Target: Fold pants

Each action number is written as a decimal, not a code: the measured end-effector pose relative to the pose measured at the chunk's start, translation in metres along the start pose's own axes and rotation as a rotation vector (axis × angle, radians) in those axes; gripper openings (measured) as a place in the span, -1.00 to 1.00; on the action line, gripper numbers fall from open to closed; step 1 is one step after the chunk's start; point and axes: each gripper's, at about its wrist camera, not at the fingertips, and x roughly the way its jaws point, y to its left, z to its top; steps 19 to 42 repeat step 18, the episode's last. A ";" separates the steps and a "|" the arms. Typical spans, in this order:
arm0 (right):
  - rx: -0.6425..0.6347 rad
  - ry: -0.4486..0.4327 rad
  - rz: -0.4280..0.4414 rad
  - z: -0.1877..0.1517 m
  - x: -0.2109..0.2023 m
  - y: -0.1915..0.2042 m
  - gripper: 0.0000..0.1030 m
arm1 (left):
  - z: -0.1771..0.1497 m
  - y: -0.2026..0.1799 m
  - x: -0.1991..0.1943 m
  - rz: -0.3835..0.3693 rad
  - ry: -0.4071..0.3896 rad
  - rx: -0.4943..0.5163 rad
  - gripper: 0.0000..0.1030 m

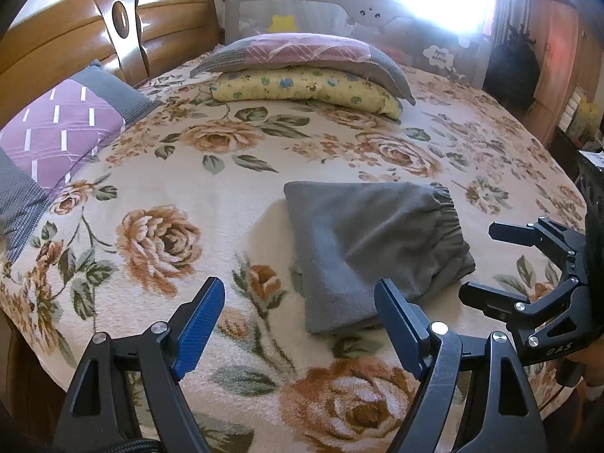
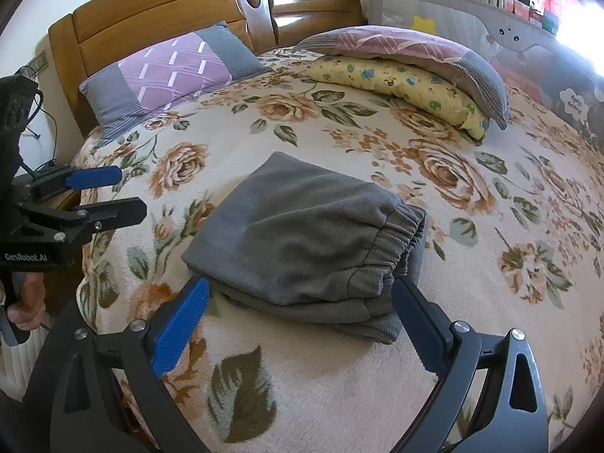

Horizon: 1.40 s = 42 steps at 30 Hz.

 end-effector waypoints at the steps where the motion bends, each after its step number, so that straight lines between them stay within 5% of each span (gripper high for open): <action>1: 0.001 0.001 0.001 0.000 0.001 -0.001 0.89 | 0.000 -0.001 0.001 -0.002 0.003 0.002 0.60; 42: 0.065 0.005 0.004 0.000 0.009 -0.023 0.89 | 0.009 -0.011 0.015 -0.009 0.037 0.013 0.60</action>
